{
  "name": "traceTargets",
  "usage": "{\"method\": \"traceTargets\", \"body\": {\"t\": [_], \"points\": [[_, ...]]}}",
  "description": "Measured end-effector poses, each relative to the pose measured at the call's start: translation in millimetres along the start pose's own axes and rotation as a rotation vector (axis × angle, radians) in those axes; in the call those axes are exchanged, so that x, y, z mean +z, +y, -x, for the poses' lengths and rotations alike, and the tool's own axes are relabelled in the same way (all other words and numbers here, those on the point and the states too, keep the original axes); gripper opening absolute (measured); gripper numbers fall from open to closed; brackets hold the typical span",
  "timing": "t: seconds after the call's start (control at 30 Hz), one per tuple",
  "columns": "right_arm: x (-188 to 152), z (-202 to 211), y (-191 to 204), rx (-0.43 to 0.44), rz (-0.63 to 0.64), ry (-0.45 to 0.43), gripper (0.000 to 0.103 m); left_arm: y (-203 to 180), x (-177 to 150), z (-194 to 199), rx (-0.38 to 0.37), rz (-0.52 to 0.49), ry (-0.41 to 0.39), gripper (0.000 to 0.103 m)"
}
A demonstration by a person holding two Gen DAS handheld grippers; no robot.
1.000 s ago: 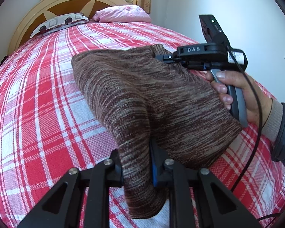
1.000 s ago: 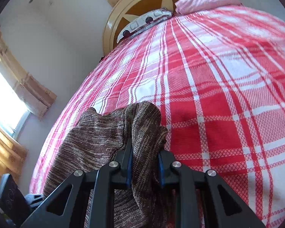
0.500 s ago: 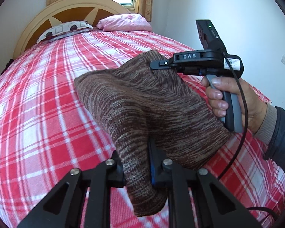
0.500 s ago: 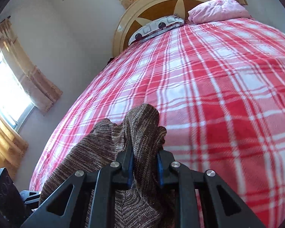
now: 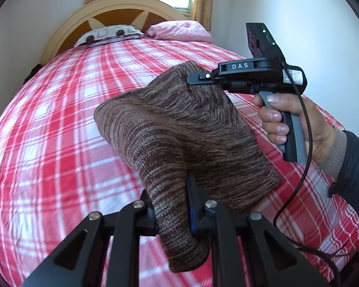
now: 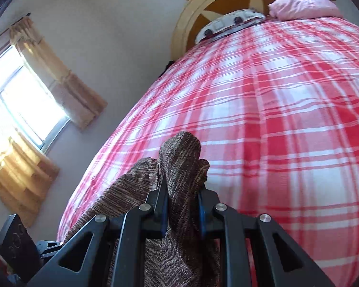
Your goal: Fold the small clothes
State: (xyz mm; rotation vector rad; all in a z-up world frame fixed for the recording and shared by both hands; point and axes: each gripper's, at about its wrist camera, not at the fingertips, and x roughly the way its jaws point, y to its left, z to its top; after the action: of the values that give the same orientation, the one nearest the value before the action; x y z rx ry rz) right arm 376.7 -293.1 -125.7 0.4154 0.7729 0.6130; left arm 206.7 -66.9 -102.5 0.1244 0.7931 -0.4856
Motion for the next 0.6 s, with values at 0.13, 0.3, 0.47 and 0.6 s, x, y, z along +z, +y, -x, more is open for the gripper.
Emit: {"method": "traceTargets", "body": {"t": [0.13,0.3,0.47,0.6], "points": [[-7,-17,29,0.043,0.014,0.017,0.019,8,-12,20,0.036,0.022,-0.016,0.017],[-13,-38,63,0.089,0.043,0.042,0.019,17,-27,40,0.076,0.044,-0.028,0.017],[-18,-55,95,0.121,0.076,0.066,0.019,33,-40,60,0.102,0.093,-0.043,0.017],[-21,-67,117,0.148,0.097,0.083,0.019,45,-52,75,0.123,0.127,-0.058,0.017]]}}
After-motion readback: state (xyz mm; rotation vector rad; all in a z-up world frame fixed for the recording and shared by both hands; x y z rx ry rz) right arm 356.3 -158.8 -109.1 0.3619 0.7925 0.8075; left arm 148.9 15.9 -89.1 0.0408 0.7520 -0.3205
